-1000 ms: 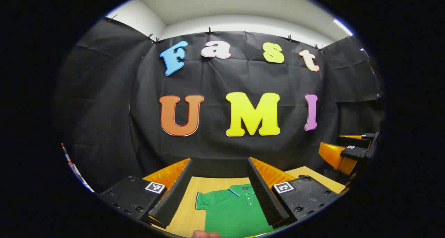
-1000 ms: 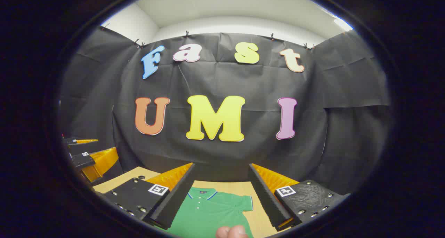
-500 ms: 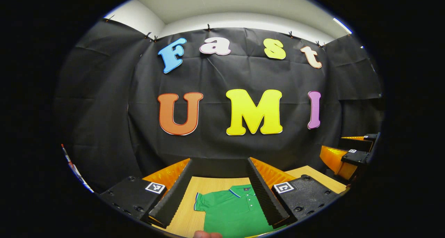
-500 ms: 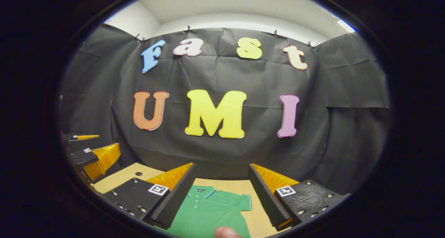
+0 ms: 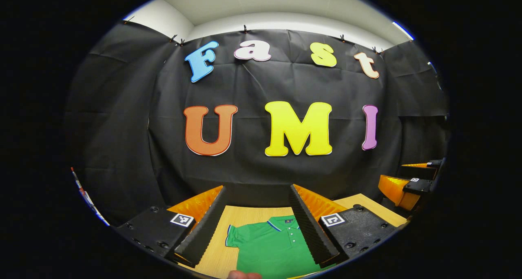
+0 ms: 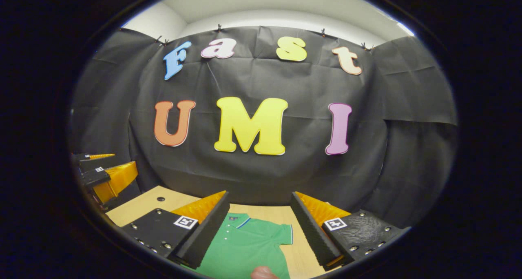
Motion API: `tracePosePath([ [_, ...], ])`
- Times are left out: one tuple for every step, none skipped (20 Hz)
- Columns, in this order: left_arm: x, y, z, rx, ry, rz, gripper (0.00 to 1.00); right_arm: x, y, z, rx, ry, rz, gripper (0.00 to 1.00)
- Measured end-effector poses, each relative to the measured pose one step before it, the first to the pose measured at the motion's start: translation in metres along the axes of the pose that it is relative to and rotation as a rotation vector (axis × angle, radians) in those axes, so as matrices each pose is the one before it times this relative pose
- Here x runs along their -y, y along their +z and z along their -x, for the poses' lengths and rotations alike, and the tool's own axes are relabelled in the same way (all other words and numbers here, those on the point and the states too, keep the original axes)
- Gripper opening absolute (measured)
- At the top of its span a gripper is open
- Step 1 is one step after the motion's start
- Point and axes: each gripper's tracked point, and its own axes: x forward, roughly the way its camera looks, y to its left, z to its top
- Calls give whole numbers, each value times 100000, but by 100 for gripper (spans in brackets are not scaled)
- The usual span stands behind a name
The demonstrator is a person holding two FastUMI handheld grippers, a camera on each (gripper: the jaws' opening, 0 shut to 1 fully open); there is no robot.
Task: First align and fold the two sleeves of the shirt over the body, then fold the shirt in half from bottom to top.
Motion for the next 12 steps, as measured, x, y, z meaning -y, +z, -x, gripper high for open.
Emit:
tracePosePath([
  [-59,-117,-103,-115,-154,95,97,273,-185,-59,-627,-17,-324,96],
  [115,82,-28,-89,244,-103,97,227,42,-69,-265,-99,-307,96],
  [-68,46,-70,100,269,-52,97,307,-13,45,-114,-235,-216,96],
  [25,-146,-88,-115,87,-23,97,218,58,-106,-92,-107,-50,96],
  [-34,-48,-35,-112,10,94,97,83,-80,-65,-198,-113,-105,96],
  [-1,-149,-105,-520,228,93,97,50,-139,-177,-483,128,-11,96],
  [-86,-239,-100,-676,413,-49,97,-135,-218,-89,-525,629,43,96],
  [-144,-329,-132,-711,326,-50,97,54,-140,-305,-628,464,542,96],
  [-206,-223,-114,-601,522,-116,97,284,-312,-267,-732,389,531,96],
  [-99,-176,-36,-522,254,41,97,409,-421,-562,-1066,176,170,96],
  [-23,-234,-49,-622,36,122,97,568,-584,-472,-1597,73,-269,96],
  [9,-300,-84,-808,91,116,97,709,-808,-917,-2000,-566,57,97],
])
